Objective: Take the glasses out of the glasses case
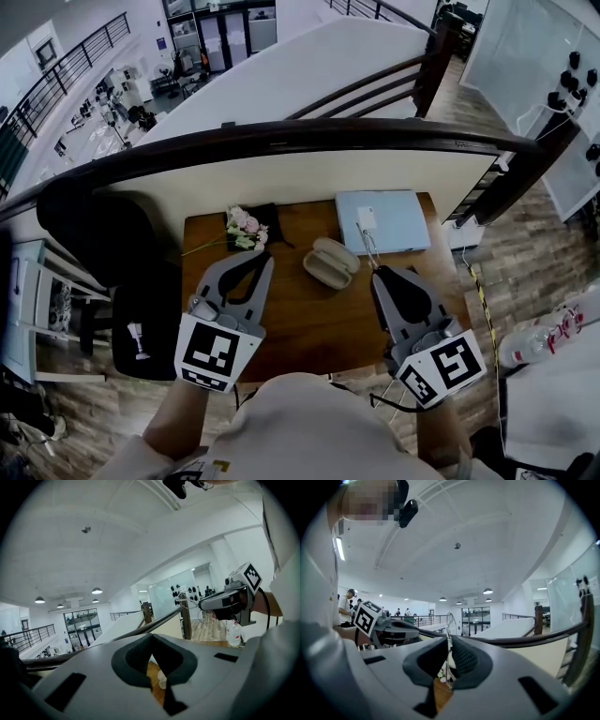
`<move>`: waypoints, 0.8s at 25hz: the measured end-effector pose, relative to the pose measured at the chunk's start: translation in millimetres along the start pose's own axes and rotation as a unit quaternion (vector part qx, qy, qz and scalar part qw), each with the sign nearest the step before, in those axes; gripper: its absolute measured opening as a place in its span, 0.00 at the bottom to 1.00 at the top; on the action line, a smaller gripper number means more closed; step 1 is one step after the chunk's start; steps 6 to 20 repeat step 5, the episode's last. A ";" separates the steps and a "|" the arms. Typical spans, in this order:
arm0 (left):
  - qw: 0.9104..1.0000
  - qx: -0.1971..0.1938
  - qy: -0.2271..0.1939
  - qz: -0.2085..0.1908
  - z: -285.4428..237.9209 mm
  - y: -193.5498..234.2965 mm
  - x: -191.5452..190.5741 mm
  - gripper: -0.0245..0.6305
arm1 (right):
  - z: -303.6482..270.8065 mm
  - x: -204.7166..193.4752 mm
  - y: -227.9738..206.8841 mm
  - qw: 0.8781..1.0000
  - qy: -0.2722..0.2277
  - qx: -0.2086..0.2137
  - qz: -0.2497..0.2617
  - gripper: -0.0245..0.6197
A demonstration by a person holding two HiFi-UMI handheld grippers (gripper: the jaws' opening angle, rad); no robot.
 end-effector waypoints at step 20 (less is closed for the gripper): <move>1.000 -0.005 0.000 -0.005 -3.3 -0.2 1.9 0.04 | 0.5 0.6 -3.0 1.000 -0.008 -0.005 -0.003 0.09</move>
Point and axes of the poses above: the fingertips, and each gripper's own axes: z backward along the fingers, y to its left, x out of its top, the point moved 10 cm from there along z, backward along the fingers, and after that the axes turned 15 degrees about -z, right-handed, at the moved point
